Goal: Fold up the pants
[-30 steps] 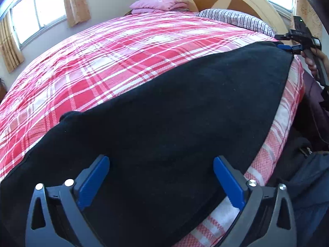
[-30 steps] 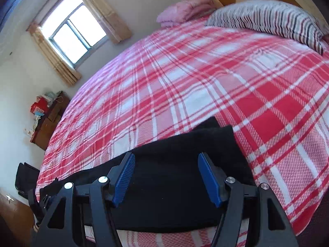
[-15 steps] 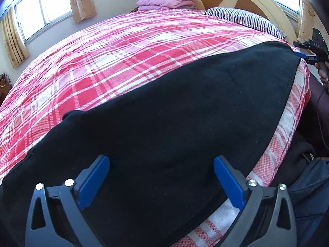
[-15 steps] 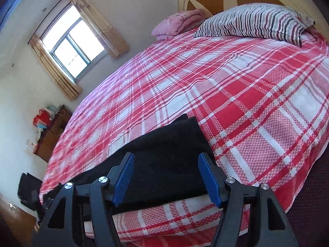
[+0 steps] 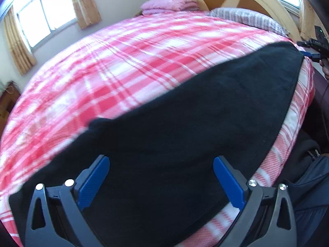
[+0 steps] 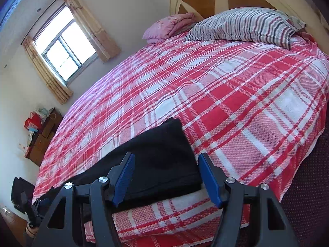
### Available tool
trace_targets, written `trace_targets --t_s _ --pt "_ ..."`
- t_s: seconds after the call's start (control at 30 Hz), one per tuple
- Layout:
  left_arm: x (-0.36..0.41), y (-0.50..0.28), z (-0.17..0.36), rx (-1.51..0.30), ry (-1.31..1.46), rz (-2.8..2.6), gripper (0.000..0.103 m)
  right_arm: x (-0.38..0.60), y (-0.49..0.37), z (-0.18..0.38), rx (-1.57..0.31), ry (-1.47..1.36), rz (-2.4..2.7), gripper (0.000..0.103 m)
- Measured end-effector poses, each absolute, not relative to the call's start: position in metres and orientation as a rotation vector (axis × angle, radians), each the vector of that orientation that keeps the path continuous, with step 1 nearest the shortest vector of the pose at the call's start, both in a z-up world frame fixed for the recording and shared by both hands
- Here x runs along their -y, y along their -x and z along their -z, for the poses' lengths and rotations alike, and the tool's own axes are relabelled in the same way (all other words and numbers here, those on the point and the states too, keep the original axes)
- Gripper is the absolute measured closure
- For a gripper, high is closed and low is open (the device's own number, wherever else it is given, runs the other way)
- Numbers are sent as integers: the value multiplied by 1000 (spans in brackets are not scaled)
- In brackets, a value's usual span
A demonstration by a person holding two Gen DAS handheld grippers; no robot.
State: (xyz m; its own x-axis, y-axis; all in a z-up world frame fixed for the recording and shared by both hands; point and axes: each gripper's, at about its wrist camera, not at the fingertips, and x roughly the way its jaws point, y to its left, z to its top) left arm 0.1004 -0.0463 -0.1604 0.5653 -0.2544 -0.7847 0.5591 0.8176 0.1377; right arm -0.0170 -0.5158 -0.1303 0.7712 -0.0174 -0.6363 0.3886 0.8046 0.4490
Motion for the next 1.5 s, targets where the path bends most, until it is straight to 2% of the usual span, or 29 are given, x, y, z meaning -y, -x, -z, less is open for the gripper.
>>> trace_targets --t_s 0.3,0.43,0.47,0.6,0.63,0.73,0.8,0.87,1.0,1.07,1.27,1.5 --pt "-48 -124 133 -815 -271 274 0 530 35 114 -638 -646 238 38" --pt "-91 -124 146 -848 -216 190 0 531 29 126 -711 -672 216 40" --pt "-100 -123 152 -864 -200 176 0 532 27 130 -709 -692 190 44" --pt "-117 -118 178 -907 -182 159 0 528 21 141 -700 -705 150 45" --pt "-118 -116 181 -895 -191 164 0 528 20 143 -692 -691 168 49" --pt "-115 -117 181 -873 -199 165 0 531 20 151 -641 -720 160 50" --pt "-114 -118 181 -867 -193 164 0 528 17 151 -637 -714 134 55" --pt "-114 -115 181 -861 -194 165 0 523 12 153 -651 -731 71 75" --pt "-114 -115 180 -863 -193 163 0 512 4 154 -659 -687 91 84" --pt "-114 -115 179 -866 -190 164 0 508 6 145 -628 -681 91 87" --pt "-112 -114 172 -867 -154 199 0 452 1 88 -540 -525 -5 89" --pt "-97 -108 157 -831 -153 253 0 344 -43 43 -560 -313 -233 89"
